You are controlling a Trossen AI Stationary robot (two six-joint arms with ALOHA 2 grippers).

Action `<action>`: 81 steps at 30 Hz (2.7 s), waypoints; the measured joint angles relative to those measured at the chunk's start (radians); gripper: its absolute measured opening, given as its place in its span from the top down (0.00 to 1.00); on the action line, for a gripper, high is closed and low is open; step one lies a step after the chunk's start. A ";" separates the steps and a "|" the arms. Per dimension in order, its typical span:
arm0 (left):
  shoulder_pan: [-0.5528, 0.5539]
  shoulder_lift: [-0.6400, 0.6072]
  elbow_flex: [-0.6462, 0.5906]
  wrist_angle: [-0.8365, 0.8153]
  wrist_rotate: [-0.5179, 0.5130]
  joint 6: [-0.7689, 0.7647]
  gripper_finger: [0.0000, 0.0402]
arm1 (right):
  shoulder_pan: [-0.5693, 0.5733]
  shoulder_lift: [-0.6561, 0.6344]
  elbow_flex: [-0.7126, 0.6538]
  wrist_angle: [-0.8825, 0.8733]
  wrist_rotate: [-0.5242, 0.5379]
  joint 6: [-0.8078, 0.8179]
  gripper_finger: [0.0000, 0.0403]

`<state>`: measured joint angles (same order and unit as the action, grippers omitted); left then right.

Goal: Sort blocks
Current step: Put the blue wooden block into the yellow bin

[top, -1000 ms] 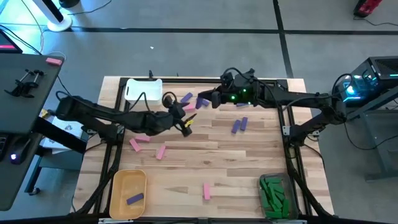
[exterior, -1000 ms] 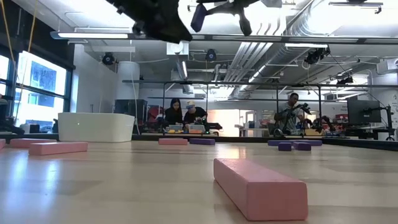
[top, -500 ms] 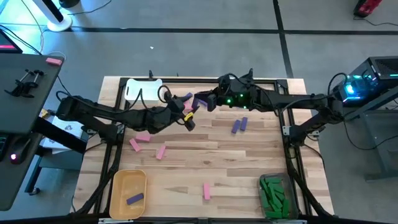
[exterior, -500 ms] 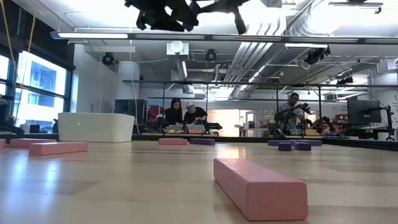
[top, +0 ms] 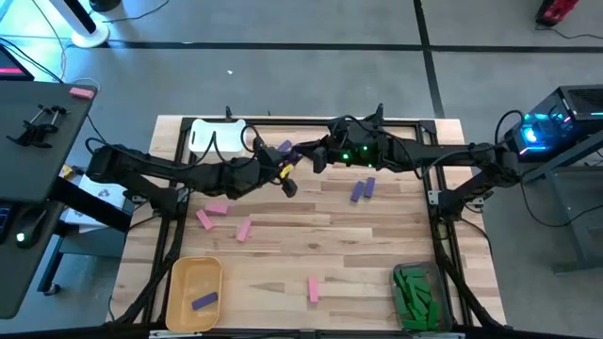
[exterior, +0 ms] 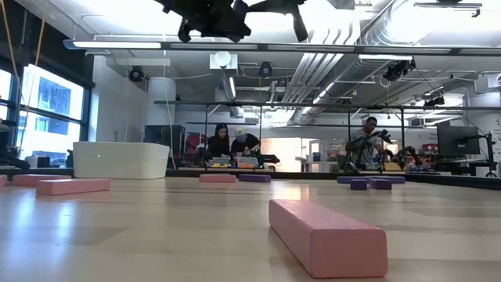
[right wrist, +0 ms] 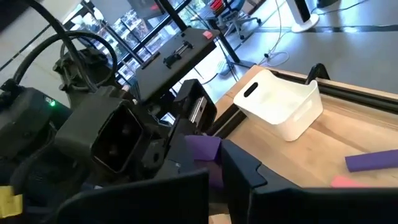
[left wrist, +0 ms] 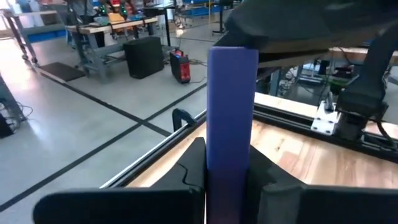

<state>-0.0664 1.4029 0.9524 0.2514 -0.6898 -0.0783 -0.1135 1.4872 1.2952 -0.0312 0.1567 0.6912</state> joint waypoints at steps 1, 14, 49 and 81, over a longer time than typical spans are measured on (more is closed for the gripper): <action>0.000 0.000 0.000 -0.002 -0.002 -0.001 0.94 | -0.001 0.000 0.000 -0.002 -0.011 0.000 0.99; 0.006 -0.088 0.000 -0.308 0.049 -0.039 0.93 | -0.060 -0.079 0.000 -0.047 0.063 -0.073 0.60; -1.120 -0.049 -0.037 -0.959 0.670 -1.845 0.67 | -0.216 -0.016 -0.001 -0.171 -0.241 -0.086 0.45; -0.146 -0.453 -0.037 -0.926 0.181 -0.733 0.45 | -0.267 -0.023 -0.478 -0.660 -0.046 0.312 0.45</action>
<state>-0.2124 0.9500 0.9154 -0.6744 -0.5090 -0.8117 -0.3809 1.4638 0.8171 -0.6909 0.1103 1.0031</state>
